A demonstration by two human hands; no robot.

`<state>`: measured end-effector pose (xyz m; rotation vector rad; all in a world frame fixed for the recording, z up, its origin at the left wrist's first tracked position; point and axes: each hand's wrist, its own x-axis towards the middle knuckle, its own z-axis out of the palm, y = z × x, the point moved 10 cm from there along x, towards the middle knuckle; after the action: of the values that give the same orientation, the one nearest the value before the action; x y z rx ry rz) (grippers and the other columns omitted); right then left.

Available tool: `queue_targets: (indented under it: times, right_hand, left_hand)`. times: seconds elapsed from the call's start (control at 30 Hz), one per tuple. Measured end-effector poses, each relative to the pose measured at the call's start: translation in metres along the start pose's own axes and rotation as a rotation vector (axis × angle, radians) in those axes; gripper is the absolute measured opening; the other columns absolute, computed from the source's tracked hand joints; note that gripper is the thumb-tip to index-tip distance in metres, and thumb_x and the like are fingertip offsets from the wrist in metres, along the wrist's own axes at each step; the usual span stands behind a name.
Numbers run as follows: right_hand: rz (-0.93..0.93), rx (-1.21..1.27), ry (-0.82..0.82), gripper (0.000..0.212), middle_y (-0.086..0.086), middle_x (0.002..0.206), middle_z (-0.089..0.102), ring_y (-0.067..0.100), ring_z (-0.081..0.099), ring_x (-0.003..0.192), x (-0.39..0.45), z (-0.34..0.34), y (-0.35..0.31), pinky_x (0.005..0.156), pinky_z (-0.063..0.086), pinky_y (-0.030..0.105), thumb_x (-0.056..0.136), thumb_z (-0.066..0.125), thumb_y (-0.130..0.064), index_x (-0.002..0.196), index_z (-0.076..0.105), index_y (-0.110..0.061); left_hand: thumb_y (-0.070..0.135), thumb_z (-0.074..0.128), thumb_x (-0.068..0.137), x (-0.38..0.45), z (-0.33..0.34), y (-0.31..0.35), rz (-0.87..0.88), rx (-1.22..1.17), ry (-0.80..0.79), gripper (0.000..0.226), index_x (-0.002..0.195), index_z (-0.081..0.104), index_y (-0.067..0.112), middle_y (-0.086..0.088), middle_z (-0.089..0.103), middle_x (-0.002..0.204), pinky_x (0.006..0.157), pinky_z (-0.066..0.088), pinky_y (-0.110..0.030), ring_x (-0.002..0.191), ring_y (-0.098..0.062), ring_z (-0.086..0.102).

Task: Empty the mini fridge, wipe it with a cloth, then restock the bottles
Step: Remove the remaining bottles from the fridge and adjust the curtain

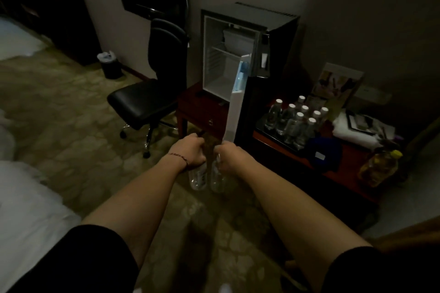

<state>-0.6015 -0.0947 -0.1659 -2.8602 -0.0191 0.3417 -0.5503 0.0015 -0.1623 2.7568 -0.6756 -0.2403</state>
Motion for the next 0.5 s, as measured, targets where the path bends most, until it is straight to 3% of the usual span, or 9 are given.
queue_targets:
  times: [0.1,0.2,0.37,0.5]
  right_hand:
    - [-0.043,0.001,-0.006,0.037,0.003,0.123,0.046,0.025,0.056,0.1,0.032,-0.006,-0.016,0.076,0.05,0.035,0.093,0.058,-0.014,0.13,0.055,-0.022]
    - [-0.08,-0.003,-0.024,0.035,0.003,0.121,0.046,0.026,0.057,0.1,0.067,-0.013,-0.025,0.085,0.053,0.041,0.093,0.057,-0.016,0.127,0.056,-0.023]
    - [-0.078,0.051,-0.029,0.033,-0.005,0.108,0.038,0.017,0.052,0.089,0.136,-0.033,-0.028,0.078,0.05,0.034,0.09,0.063,-0.014,0.122,0.058,-0.024]
    - [-0.081,0.027,-0.045,0.031,0.0,0.114,0.042,0.021,0.052,0.092,0.19,-0.044,-0.036,0.084,0.054,0.04,0.09,0.064,-0.015,0.118,0.056,-0.023]
  left_hand:
    - [0.03,0.069,0.083,0.02,-0.008,-0.028,-0.036,-0.016,0.008,0.033,0.114,0.06,0.022,0.002,0.049,0.115,0.083,0.05,-0.034,0.099,-0.018,0.054]
    - [0.032,0.068,0.083,0.047,-0.016,-0.05,-0.076,-0.015,0.029,0.034,0.115,0.06,0.024,0.004,0.046,0.111,0.079,0.046,-0.029,0.096,-0.015,0.052]
    - [0.032,0.068,0.082,0.094,-0.031,-0.086,-0.132,-0.01,0.045,0.035,0.115,0.06,0.024,0.003,0.048,0.114,0.085,0.052,-0.035,0.099,-0.017,0.054]
    - [0.032,0.068,0.084,0.133,-0.046,-0.124,-0.162,-0.019,0.055,0.034,0.116,0.06,0.023,0.001,0.048,0.117,0.085,0.052,-0.035,0.101,-0.019,0.055]
